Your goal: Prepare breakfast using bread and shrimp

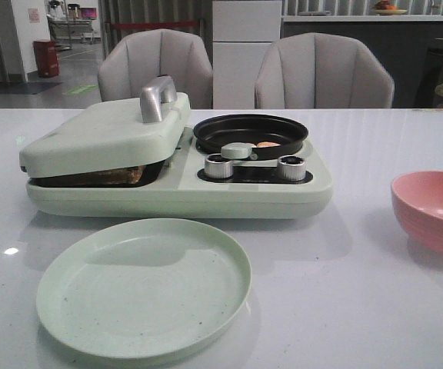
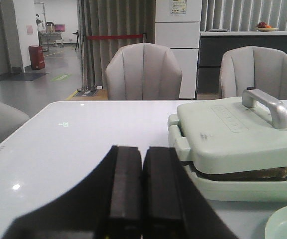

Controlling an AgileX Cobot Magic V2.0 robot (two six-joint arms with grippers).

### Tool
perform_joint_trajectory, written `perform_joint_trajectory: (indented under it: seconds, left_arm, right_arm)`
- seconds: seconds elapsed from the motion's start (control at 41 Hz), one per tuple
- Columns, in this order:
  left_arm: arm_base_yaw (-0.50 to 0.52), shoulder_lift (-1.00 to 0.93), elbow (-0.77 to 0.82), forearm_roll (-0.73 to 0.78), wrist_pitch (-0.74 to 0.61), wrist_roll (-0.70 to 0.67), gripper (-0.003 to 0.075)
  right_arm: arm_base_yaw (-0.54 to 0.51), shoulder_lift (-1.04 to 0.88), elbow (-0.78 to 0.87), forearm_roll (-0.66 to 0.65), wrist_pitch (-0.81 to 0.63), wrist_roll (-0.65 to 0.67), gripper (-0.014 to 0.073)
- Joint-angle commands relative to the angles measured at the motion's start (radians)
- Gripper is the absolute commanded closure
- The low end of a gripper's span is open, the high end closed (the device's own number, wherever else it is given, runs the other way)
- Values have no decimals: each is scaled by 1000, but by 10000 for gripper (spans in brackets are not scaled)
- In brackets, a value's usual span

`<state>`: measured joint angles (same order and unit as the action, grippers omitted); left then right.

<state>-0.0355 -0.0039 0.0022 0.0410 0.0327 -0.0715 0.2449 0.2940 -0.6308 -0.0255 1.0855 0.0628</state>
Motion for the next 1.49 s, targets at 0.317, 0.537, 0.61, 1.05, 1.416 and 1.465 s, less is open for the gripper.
perform_joint_trajectory:
  seconds: [0.317, 0.537, 0.61, 1.05, 1.416, 1.465]
  left_arm:
    - [15, -17, 30, 0, -98, -7, 619]
    - [15, -17, 30, 0, -98, -7, 619]
    - [15, -17, 30, 0, -98, -7, 619]
    - [15, -17, 30, 0, -98, -7, 619]
    - [15, -17, 30, 0, -98, -7, 619]
    - [15, -17, 30, 0, -98, -7, 619]
  right_arm:
    - [3, 11, -22, -11, -74, -1, 558]
    - [3, 11, -22, -11, -74, -1, 558]
    - [3, 11, -22, -11, -74, -1, 558]
    - [-113, -128, 140, -41, -309, -1, 558]
    - [-179, -263, 534, -48, -949, -2, 558]
    - [-179, -266, 575, -48, -990, -1, 558]
